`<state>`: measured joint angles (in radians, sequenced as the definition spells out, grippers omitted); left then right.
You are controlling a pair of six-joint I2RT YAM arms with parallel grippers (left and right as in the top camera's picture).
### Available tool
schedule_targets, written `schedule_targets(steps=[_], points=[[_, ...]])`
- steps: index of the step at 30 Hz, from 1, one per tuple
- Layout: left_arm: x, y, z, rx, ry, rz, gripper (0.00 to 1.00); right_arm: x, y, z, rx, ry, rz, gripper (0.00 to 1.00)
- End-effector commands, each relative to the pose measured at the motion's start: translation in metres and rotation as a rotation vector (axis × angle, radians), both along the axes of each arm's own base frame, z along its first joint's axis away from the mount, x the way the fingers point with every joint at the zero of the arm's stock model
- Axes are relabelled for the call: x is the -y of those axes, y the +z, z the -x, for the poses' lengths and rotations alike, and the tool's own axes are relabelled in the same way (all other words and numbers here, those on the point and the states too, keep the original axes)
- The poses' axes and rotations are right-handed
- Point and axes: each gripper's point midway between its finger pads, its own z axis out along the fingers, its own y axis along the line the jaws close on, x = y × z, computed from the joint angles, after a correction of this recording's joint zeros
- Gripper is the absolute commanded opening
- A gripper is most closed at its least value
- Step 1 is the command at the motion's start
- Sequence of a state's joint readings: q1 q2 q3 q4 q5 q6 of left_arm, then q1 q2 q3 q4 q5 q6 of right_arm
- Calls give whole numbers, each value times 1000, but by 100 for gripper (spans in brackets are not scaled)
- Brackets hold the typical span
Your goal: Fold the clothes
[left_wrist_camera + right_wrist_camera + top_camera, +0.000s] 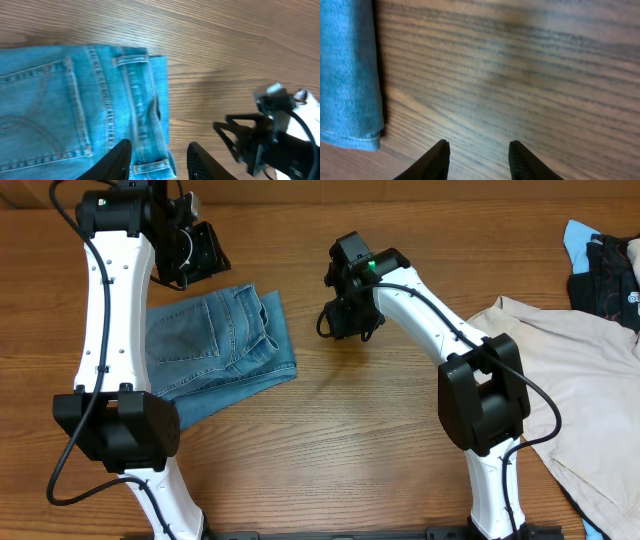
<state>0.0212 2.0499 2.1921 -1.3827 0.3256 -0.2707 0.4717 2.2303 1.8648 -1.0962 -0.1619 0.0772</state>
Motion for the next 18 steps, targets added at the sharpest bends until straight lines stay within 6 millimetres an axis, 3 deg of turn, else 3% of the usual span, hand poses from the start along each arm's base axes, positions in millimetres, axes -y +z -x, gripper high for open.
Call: schedule_targets(steps=[1,4,7,9,10,15,18], points=[[-29,-4,3,-13,61,-151,40,-9,5,8,-33,47,-64,42],[-52,-7,8,-39,102,-274,40,-17,32,6,-10,58,-114,42],[-70,-9,13,-58,135,-343,39,-27,79,-3,68,72,-178,41],[-84,-10,13,-64,163,-384,39,-58,133,7,111,192,-371,38],[-91,-12,13,-68,176,-393,39,-70,146,14,97,223,-448,37],[-111,-27,16,-119,210,-429,39,-113,181,44,-25,335,-785,37],[-123,-45,21,-169,227,-432,40,-128,175,48,-63,338,-821,37]])
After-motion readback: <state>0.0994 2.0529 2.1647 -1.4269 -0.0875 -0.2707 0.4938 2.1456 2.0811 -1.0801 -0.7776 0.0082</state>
